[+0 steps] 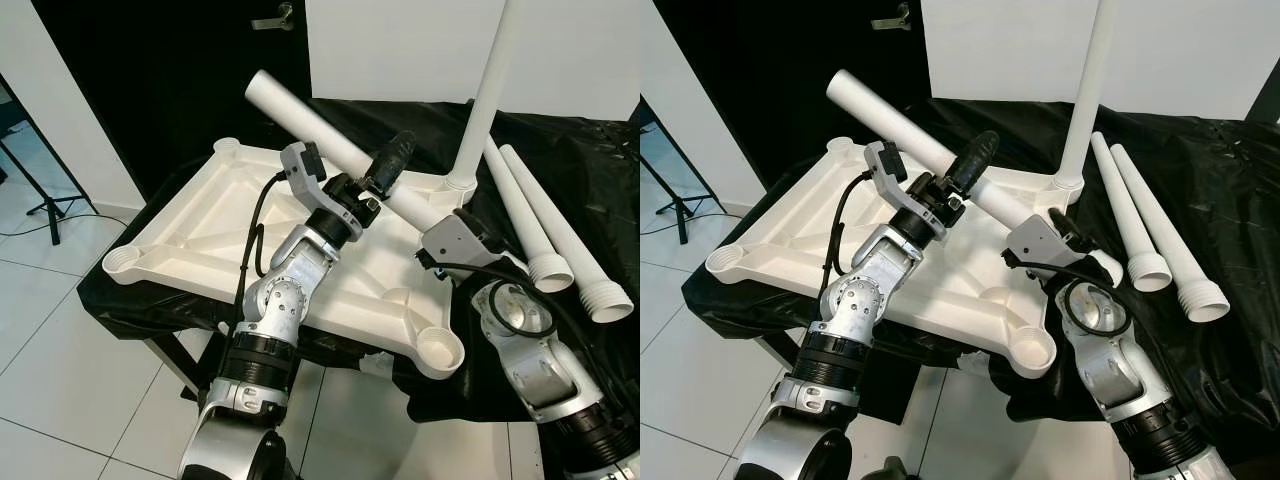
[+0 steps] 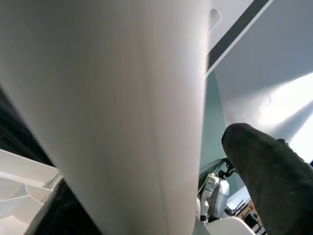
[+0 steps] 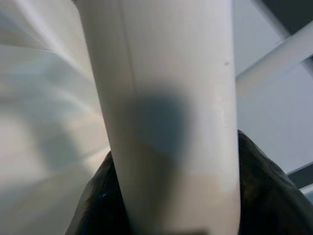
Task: Building children table
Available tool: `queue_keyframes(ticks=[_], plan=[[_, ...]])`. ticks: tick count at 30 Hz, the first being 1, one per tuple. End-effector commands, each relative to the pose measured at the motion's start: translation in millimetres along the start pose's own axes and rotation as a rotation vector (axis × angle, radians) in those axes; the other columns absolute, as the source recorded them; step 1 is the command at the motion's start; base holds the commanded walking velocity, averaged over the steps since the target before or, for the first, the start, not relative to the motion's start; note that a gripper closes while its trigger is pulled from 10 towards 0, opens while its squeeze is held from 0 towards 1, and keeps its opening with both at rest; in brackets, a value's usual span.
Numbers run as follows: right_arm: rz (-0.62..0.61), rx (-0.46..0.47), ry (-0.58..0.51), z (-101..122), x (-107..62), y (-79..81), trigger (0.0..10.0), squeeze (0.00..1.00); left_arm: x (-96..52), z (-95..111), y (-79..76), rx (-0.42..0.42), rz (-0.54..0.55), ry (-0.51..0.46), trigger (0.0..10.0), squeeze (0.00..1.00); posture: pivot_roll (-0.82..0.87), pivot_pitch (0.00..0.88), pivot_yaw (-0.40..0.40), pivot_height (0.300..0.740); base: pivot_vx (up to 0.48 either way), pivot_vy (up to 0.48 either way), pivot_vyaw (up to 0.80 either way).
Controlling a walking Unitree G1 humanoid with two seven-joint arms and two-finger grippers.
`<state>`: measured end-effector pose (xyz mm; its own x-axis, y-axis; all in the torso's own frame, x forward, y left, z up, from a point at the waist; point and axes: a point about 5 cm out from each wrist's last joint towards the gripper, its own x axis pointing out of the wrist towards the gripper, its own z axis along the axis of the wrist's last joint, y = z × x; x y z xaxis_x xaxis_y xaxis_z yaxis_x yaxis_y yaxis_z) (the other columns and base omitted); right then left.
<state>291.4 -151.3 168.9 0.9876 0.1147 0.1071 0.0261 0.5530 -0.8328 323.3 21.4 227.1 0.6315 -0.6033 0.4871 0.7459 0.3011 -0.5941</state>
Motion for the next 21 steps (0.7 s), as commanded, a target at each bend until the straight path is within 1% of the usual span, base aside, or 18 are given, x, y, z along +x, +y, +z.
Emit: queue_keyframes(ticks=[1,2,3,4,5,6,10,11,12,13,14,15,16,17,18,20,21], plan=[[0.008,-0.055,0.001,-2.8,0.0,8.0,0.0,0.0,14.6,-0.3,-27.4,-0.022,-0.22,-0.016,10.0,0.0,0.09,0.0,0.056,0.74,0.0,0.0,0.0],[-0.002,-0.054,0.005,-3.8,0.3,9.6,0.0,0.0,13.9,0.0,-28.0,-0.027,-0.227,-0.018,4.5,0.0,0.09,0.0,0.055,0.74,0.0,0.0,0.0],[-0.002,-0.054,0.005,-3.8,0.3,9.6,0.0,0.0,13.9,0.0,-28.0,-0.027,-0.227,-0.018,4.5,0.0,0.09,0.0,0.055,0.74,0.0,0.0,0.0],[-0.011,-0.045,0.003,-3.9,0.1,12.2,0.0,0.0,13.1,0.6,-28.7,-0.034,-0.235,-0.023,0.5,0.0,0.09,0.0,0.054,0.74,0.0,0.0,0.0],[-0.011,-0.045,0.003,-3.9,0.1,12.2,0.0,0.0,13.1,0.6,-28.7,-0.034,-0.235,-0.023,0.5,0.0,0.09,0.0,0.054,0.74,0.0,0.0,0.0],[-0.016,-0.039,0.0,-3.1,-0.2,14.0,0.0,0.0,11.8,1.0,-29.4,-0.044,-0.248,-0.03,0.0,0.0,0.09,0.0,0.052,0.74,0.0,0.0,0.0],[-0.029,-0.038,-0.007,-2.2,-0.3,16.1,0.0,0.0,10.2,1.4,-30.0,-0.055,-0.261,-0.039,0.0,0.0,0.09,0.0,0.051,0.74,0.0,0.0,0.0],[-0.037,-0.036,-0.006,-2.3,0.5,14.9,0.2,0.0,9.3,1.3,-30.3,-0.059,-0.267,-0.041,0.0,0.0,0.09,0.0,0.049,0.74,0.0,0.0,0.0],[-0.037,-0.036,-0.006,-2.3,0.5,14.9,0.2,0.0,9.3,1.3,-30.3,-0.059,-0.267,-0.041,0.0,0.0,0.09,0.0,0.049,0.74,0.0,0.0,0.0],[-0.049,-0.03,-0.003,-2.9,1.4,14.0,9.0,0.0,8.7,0.8,-30.7,-0.063,-0.272,-0.041,0.0,0.0,0.09,0.0,0.049,0.74,0.0,0.0,0.0],[-0.049,-0.03,-0.003,-2.9,1.4,14.0,9.0,0.0,8.7,0.8,-30.7,-0.063,-0.272,-0.041,0.0,0.0,0.09,0.0,0.049,0.74,0.0,0.0,0.0],[-0.057,-0.023,0.003,-3.2,2.2,12.8,10.0,0.0,8.4,0.3,-31.3,-0.065,-0.277,-0.04,0.0,0.0,0.09,0.0,0.048,0.74,0.0,0.0,0.0],[-0.057,-0.023,0.003,-3.2,2.2,12.8,10.0,0.0,8.4,0.3,-31.3,-0.065,-0.277,-0.04,0.0,0.0,0.09,0.0,0.048,0.74,0.0,0.0,0.0],[-0.06,-0.001,0.01,-2.8,2.8,11.7,10.0,0.0,8.3,0.0,-31.6,-0.066,-0.281,-0.039,0.0,0.0,0.09,0.0,0.049,0.74,0.0,0.0,0.0],[-0.059,0.032,0.006,-0.6,3.1,10.8,10.0,0.52,8.2,-0.3,-31.8,-0.066,-0.284,-0.037,0.0,0.0,0.09,0.0,0.049,0.74,0.0,0.0,0.0],[-0.059,0.032,0.006,-0.6,3.1,10.8,10.0,0.52,8.2,-0.3,-31.8,-0.066,-0.284,-0.037,0.0,0.0,0.09,0.0,0.049,0.74,0.0,0.0,0.0],[-0.057,0.054,0.002,1.1,3.2,10.2,10.0,1.0,8.2,-0.4,-31.8,-0.065,-0.285,-0.036,0.0,0.0,0.09,0.0,0.049,0.74,0.0,0.0,0.0]])
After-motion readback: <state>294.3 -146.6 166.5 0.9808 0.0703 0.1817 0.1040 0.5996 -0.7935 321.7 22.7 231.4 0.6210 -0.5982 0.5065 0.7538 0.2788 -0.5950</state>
